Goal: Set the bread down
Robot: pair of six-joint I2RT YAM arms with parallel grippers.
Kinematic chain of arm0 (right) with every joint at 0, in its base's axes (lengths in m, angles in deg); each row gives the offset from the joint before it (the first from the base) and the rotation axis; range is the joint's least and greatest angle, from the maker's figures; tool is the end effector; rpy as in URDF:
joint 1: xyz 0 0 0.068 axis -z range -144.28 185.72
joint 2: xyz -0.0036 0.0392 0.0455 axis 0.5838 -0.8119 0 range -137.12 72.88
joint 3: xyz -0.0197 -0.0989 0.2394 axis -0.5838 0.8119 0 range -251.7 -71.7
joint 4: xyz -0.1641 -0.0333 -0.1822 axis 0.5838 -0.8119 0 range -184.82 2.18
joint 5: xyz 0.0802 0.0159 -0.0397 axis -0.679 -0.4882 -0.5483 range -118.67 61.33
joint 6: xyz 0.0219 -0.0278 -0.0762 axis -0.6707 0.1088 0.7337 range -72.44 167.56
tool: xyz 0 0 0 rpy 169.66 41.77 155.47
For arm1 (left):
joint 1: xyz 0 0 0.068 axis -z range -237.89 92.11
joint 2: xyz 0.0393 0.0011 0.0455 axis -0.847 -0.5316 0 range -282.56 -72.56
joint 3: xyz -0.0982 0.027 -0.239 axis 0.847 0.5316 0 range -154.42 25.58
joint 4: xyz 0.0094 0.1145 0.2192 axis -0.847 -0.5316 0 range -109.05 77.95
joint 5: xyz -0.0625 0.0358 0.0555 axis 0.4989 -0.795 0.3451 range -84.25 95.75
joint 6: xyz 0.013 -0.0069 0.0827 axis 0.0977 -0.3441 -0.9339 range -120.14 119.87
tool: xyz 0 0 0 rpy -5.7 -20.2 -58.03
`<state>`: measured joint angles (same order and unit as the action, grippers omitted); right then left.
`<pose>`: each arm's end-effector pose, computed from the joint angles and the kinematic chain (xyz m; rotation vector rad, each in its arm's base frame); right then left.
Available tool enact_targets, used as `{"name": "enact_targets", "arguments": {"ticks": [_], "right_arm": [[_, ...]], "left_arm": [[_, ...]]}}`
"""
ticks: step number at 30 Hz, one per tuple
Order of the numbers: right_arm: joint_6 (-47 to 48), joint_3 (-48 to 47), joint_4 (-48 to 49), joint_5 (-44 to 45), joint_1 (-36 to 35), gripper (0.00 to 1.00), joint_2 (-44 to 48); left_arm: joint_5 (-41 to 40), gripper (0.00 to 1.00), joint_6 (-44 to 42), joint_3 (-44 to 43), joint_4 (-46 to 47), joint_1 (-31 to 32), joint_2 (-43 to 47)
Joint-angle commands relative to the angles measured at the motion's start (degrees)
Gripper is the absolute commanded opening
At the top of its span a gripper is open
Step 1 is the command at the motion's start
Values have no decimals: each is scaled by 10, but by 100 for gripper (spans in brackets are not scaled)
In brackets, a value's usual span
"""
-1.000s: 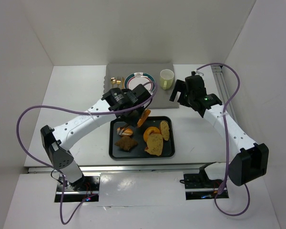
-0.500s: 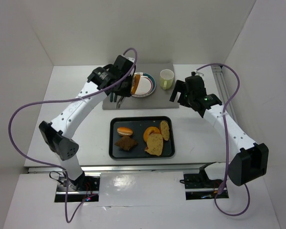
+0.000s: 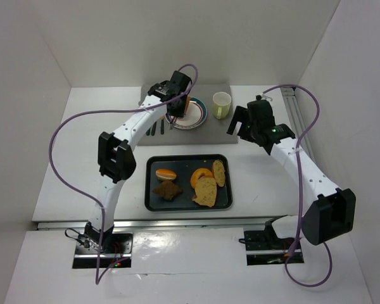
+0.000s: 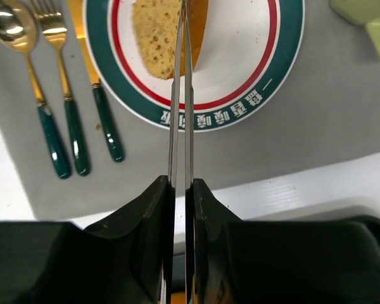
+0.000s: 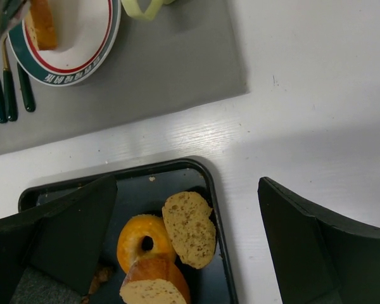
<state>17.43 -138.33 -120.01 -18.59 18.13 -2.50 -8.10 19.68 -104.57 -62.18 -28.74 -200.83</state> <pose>0.2936 0.0795 0.2842 0.3406 2.2575 0.2371 0.4451 -0.2281 0.2692 0.0838 2.3825 -0.1131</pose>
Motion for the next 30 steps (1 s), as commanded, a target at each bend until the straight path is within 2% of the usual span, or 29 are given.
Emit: {"name": "enact_targets", "arguments": {"ticks": [1, 4, 5, 9, 16, 22, 26, 30], "right_arm": [[5, -21, -11, 8, 6, 100, -6], [5, -21, -17, 15, 6, 100, 1], [5, -14, -17, 15, 6, 100, 1], [5, -14, -17, 10, 11, 100, 7], [0, -14, -12, -8, 11, 100, 23], [-5, 4, -24, 3, 11, 100, 58], [-5, 4, -38, 3, 11, 100, 65], [-5, 4, -44, 3, 11, 100, 70]], "left_arm": [[3, 15, -6, -41, 17, -1, -10], [15, 41, -6, -6, 31, -1, 21], [22, 45, -12, 1, 36, -1, 31], [22, 46, -7, 19, 30, -1, 77], [53, 46, 5, 111, 25, 23, 204], [171, 46, 23, 286, 25, 74, 307], [206, 48, 44, 404, 36, 91, 361], [234, 53, 59, 471, 61, 96, 382]]}}
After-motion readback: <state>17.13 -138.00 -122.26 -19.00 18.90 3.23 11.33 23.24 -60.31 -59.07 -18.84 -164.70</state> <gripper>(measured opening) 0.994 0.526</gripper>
